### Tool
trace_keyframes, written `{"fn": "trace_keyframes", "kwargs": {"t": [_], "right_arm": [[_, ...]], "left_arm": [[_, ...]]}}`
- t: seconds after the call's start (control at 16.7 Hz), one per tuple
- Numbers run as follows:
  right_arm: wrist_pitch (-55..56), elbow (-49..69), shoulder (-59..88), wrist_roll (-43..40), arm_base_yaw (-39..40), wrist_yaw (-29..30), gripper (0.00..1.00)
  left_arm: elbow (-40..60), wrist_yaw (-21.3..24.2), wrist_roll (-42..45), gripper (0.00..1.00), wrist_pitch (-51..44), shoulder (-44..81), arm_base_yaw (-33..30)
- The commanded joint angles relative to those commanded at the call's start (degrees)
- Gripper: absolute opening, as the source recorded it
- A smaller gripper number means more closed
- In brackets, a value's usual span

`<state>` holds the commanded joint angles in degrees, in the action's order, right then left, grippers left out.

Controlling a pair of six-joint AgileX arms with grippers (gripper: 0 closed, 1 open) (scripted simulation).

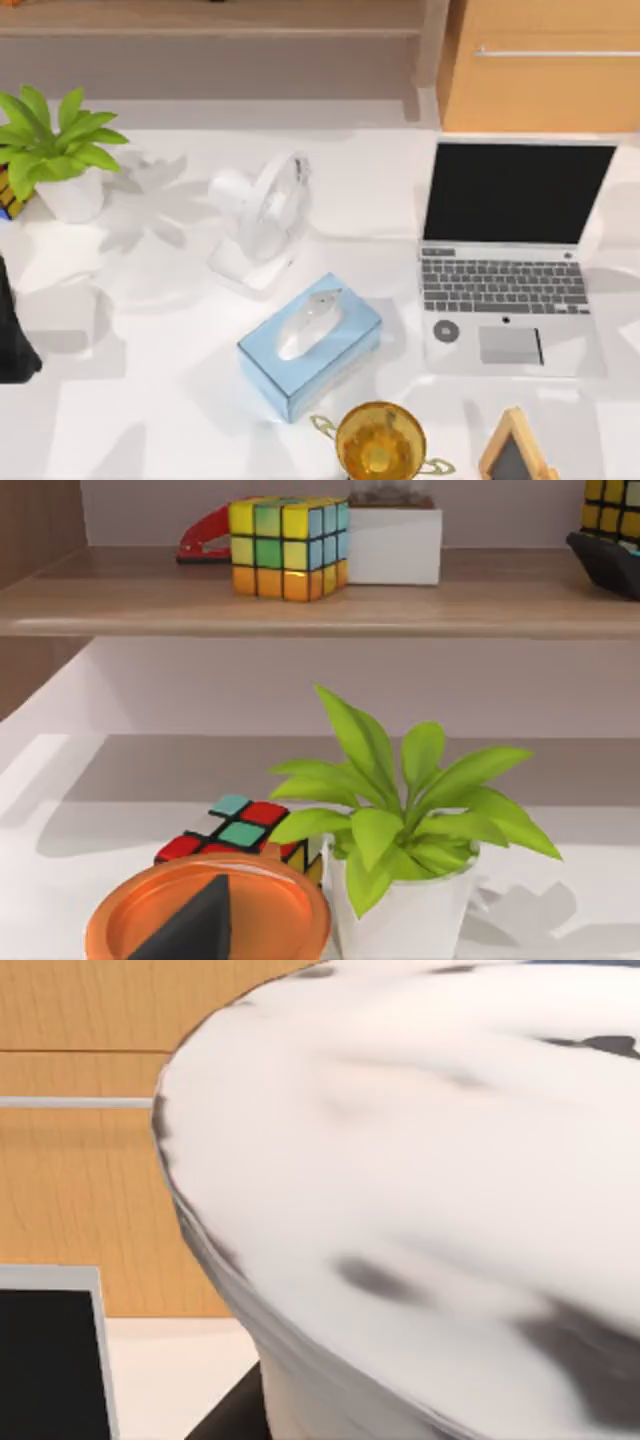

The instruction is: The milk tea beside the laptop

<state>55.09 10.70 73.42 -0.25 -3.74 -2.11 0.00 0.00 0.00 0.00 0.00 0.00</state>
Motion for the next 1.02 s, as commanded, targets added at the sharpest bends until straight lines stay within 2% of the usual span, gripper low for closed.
{"fn": "trace_keyframes", "kwargs": {"t": [0.3, 0.78, 1.02], "right_arm": [[-3.39, -3.45, -3.18, 0.92, 3.87, 3.86, 0.0], [-3.13, -3.49, -2.96, 1.02, 3.87, 4.02, 0.0], [0.72, -3.47, -0.75, 0.93, 3.83, 4.12, 0.0]], "left_arm": [[0.0, 0.0, 0.0, 1.0, 0.0, 0.0, 0.0], [0.0, 0.0, 0.0, 1.0, 0.0, 0.0, 0.0], [0.0, 0.0, 0.0, 1.0, 0.0, 0.0, 0.0]]}}
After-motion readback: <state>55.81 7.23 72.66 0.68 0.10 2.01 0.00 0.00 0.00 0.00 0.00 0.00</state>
